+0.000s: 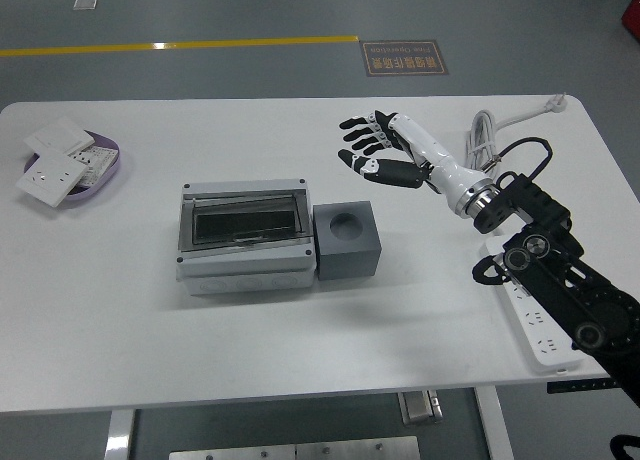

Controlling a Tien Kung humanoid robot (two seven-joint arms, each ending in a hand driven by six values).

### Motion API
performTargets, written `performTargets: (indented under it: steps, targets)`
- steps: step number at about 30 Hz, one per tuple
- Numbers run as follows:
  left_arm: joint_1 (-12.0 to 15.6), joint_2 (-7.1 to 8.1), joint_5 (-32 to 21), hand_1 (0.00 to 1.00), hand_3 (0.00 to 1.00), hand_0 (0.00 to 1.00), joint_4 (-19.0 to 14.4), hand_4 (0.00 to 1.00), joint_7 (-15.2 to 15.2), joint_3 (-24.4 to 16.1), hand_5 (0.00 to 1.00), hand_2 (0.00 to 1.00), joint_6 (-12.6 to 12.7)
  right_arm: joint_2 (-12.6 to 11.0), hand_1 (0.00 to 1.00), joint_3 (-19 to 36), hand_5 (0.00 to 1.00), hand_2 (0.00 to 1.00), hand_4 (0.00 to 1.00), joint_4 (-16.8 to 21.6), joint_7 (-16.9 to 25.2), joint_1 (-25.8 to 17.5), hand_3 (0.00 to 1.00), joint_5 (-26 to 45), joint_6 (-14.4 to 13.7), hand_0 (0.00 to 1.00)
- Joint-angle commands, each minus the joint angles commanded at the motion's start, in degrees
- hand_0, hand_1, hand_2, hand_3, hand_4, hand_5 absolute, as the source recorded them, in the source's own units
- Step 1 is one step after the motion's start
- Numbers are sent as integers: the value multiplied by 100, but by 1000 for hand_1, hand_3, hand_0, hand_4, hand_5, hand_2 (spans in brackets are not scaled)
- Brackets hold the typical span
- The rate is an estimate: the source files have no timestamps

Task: Pick up the cylinder from the cube,place it in the box,flap close box

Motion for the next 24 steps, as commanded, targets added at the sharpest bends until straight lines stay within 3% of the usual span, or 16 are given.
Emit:
performTargets:
  steps: [2,3,11,14,15,20,21,24]
  targets:
    - [-19,3,-1,578,582,598,0,641,-4,0,201,589,1,61,647,73,394,698,699,-37,299,-176,729,236,-92,670]
    - [-30,3,-3,578,582,598,0,641,-8,0,201,589,3,90,668,107,383,695,719,-45,461,-269,726,361,-139,745]
    - [-22,-25,-33,578,582,598,0,641,-21,-20,202,589,11,249,667,498,349,682,752,18,1394,-907,720,1014,-295,758]
    - [-7,-27,-49,578,582,598,0,641,-25,-21,202,589,14,266,667,547,349,682,752,26,1443,-999,720,1032,-321,758]
    - [-5,-25,-56,578,582,598,0,640,-25,-15,202,590,15,271,660,545,261,660,815,19,1440,-1016,695,1033,-323,741]
    - [9,2,49,578,582,598,0,640,9,-1,202,590,-9,335,660,454,261,660,815,-147,1499,-983,695,1112,-259,741]
    - [11,6,48,578,583,598,0,641,8,-2,202,590,-9,352,659,444,134,655,823,-185,1509,-974,688,1128,-244,731]
    - [16,12,-33,578,583,598,0,641,-22,19,202,590,1,383,659,439,134,655,823,-269,1514,-970,688,1159,-210,731]
